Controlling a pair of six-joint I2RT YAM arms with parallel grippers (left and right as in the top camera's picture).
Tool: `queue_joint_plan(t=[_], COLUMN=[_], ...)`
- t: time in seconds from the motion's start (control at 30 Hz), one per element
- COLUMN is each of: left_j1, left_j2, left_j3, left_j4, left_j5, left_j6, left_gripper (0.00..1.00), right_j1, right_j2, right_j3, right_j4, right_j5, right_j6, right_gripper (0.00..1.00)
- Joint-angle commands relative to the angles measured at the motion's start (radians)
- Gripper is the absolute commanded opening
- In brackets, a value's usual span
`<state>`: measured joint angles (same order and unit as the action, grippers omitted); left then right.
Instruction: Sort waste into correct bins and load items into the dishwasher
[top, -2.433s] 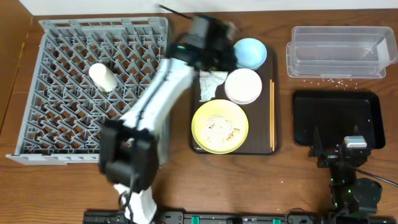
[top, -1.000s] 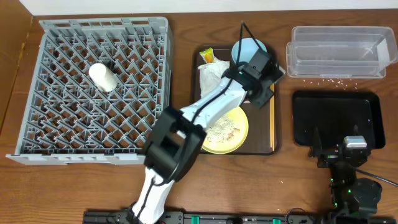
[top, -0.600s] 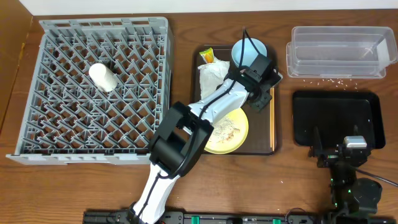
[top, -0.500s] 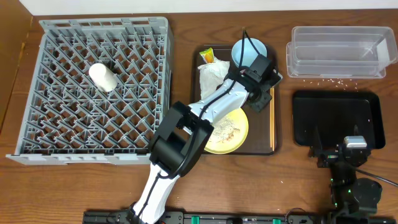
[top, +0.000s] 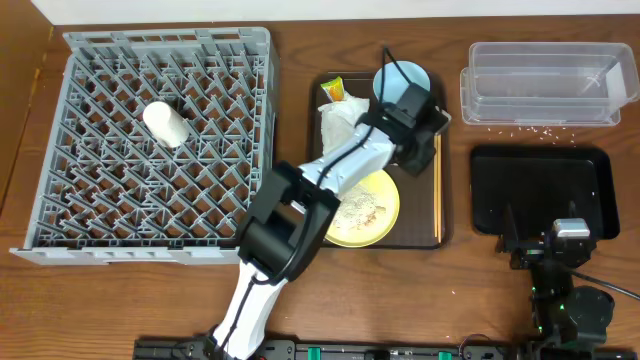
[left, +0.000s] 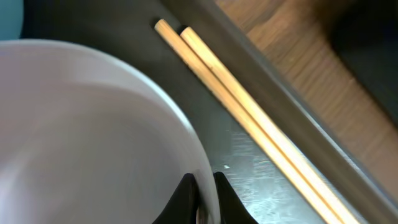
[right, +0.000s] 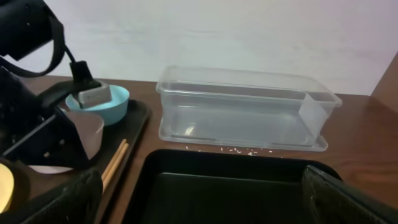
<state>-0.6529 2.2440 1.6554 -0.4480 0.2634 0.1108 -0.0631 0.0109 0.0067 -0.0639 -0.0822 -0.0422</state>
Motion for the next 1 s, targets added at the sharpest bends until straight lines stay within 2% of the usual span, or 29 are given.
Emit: queue_joint_plan(t=[0.0, 0.2, 0.37, 0.7, 0.97], left_j1=[0.051, 0.172, 0.262, 0.296, 0.301], left_j2=[0.068, 0.068, 0.068, 0.067, 0.061], left_j3=[-0.015, -0.015, -0.015, -0.015, -0.015], left_j4=[-0.039, -0.052, -0.064, -0.057, 0.058], left_j5=[0.29, 0.559, 0.745, 0.863, 0.895], left_j6=[-0.088, -0.226, -0.259, -0.338, -0.53], left_gripper=[0.08, 0.08, 0.08, 0.07, 0.08], right_j1=[-0.008, -0.009, -0.008, -0.009, -0.009], right_j2=[-0.006, -0.006, -0.006, -0.006, -0.006], right_j3=[-0.001, -0.001, -0.001, -0.001, -0.001], right_j4=[-0.004, -0.004, -0.004, -0.004, -0.004], right_j5=[-0.004, -0.004, -0.004, -0.004, -0.004], right_j6=[-0.015, -0.015, -0.015, -0.015, -0.015], right_gripper=[0.99, 0.99, 0.99, 0.99, 0.99])
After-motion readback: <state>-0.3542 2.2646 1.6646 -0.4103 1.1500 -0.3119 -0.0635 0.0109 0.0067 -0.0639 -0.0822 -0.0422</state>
